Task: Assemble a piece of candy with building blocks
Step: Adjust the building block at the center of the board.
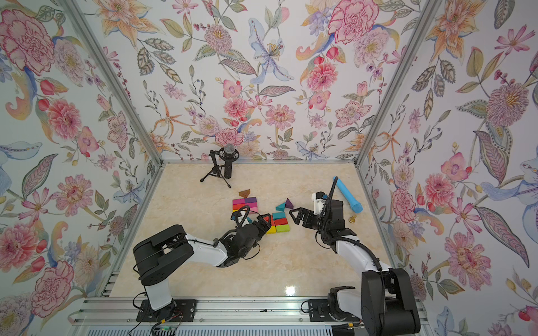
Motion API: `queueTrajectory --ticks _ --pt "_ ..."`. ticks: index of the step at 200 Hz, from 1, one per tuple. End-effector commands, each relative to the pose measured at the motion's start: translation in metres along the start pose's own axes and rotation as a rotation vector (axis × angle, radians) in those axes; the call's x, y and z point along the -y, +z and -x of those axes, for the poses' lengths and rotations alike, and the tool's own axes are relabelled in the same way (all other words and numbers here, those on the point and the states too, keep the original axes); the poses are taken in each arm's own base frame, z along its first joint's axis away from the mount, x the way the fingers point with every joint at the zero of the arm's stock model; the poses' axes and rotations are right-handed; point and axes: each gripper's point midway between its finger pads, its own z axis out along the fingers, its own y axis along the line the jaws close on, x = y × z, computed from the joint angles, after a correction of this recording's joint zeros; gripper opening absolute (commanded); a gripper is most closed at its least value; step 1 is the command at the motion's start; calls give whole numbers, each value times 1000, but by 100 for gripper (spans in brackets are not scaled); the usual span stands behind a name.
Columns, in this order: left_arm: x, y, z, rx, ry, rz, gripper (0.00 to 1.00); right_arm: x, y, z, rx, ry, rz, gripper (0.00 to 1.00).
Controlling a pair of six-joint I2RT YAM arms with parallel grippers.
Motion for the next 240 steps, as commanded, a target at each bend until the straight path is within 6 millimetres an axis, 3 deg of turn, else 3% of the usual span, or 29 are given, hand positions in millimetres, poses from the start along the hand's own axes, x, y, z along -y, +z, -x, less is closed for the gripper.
queueTrajectory --ticks 1,62,240 --pt "-1 6 2 64 -42 16 93 -8 -4 2 13 -7 49 100" --pt "-8 11 10 125 -44 73 95 -7 -7 -7 6 18 70 100" --pt "-29 36 31 204 -29 139 97 -12 -7 -7 2 29 99 100"
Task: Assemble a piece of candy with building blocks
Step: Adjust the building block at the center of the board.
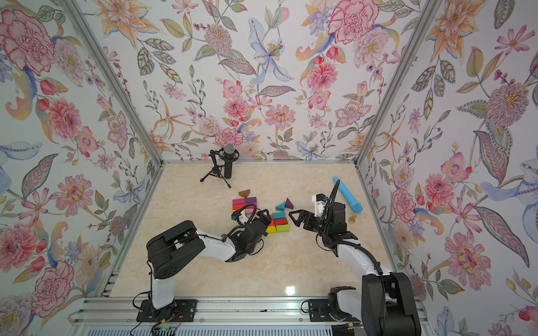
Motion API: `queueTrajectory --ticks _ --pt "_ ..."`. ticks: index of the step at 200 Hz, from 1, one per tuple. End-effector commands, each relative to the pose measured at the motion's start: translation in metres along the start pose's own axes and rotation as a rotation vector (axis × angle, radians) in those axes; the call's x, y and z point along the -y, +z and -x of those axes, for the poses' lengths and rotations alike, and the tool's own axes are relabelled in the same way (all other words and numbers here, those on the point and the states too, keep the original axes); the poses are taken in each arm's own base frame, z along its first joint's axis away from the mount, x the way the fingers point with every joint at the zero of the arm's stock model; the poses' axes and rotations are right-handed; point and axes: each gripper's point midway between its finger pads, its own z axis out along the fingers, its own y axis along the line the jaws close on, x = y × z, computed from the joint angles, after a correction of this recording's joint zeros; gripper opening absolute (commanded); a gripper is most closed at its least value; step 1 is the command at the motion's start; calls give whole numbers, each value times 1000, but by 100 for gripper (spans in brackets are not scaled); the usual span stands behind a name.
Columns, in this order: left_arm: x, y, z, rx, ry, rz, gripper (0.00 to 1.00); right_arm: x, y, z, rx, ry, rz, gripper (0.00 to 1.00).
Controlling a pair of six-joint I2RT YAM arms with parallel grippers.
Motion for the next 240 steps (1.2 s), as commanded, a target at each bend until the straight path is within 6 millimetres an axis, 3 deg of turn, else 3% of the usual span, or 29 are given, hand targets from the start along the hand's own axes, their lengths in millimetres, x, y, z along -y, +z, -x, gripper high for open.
queueTrajectory --ticks 1,123,240 --pt "-4 11 8 45 2 25 97 -3 -1 0 6 4 26 100" --pt "-13 35 -1 36 29 46 97 0 5 0 -4 22 36 100" --pt "-11 40 -21 -13 67 30 96 6 4 0 0 34 26 100"
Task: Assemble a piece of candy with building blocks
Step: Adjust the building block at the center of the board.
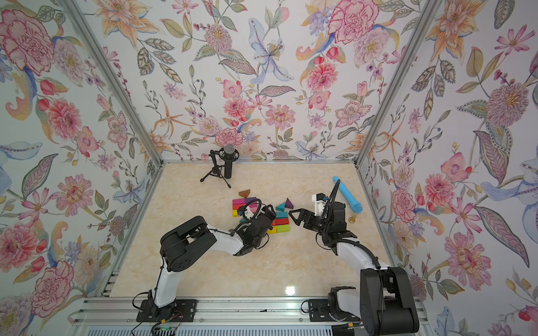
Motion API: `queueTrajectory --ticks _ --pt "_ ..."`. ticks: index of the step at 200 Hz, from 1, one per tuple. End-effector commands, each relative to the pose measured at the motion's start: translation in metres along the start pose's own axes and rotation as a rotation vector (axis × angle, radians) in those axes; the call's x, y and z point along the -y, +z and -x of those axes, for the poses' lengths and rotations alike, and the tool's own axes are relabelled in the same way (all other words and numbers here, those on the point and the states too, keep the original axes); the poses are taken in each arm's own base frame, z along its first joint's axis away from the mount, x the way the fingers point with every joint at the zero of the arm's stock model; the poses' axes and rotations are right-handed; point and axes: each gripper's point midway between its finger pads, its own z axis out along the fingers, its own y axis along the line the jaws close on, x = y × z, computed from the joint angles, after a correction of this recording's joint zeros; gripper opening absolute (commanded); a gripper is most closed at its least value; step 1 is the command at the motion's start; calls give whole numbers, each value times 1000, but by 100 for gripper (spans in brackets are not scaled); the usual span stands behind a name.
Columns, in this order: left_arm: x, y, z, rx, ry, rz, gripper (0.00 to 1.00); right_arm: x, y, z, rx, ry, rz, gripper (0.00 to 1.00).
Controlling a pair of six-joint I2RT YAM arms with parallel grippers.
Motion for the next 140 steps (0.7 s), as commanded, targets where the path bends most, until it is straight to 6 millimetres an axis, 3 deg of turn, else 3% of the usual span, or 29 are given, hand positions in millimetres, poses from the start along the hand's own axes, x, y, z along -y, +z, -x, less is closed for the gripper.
queueTrajectory --ticks 1,80,140 --pt "-21 5 -13 -34 52 48 96 3 -1 -3 -3 12 7 100" --pt "-14 7 -15 -43 68 28 96 8 -2 -3 2 16 -10 100" --pt "14 6 -4 -40 151 -11 95 12 -5 -4 6 8 -38 100"
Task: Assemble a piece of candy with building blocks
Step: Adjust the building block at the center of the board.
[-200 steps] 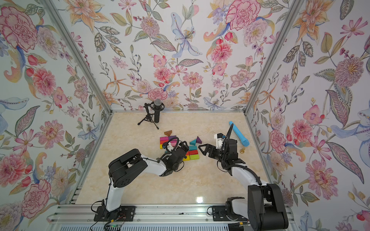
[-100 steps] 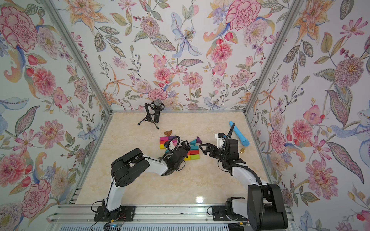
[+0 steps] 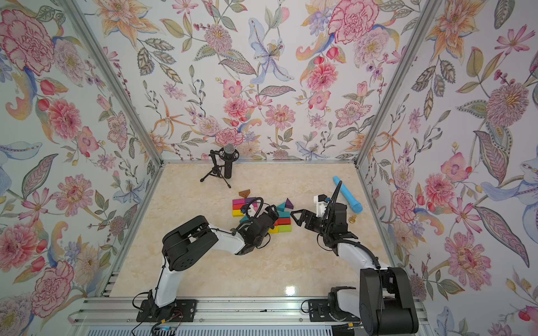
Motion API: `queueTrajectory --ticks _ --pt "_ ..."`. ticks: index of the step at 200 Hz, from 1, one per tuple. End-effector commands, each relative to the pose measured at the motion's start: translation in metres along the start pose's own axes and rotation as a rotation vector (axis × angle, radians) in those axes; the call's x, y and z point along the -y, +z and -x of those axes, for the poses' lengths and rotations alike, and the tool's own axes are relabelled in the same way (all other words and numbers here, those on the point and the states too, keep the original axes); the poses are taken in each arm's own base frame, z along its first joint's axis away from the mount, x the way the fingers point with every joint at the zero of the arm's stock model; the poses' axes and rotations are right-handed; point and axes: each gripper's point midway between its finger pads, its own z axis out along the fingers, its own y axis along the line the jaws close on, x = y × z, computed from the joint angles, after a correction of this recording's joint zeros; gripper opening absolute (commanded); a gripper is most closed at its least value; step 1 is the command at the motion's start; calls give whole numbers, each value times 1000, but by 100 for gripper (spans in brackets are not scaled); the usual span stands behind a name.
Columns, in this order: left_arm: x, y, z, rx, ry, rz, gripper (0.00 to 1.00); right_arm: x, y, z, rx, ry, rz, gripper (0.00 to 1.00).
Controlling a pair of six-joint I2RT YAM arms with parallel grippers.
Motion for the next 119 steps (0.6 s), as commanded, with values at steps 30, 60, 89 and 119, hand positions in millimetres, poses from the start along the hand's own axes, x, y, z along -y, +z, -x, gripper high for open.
queueTrajectory --ticks 30,60,89,119 --pt "26 -2 17 6 99 -43 95 5 -7 -1 11 -16 -37 100" --pt "46 -8 26 8 157 -66 96 7 -12 0 19 -30 -69 100" --pt "58 -14 36 -24 176 -91 96 9 -19 4 36 -51 -117 100" --pt "74 -23 43 -103 211 -151 96 7 -22 15 27 -85 -154 100"
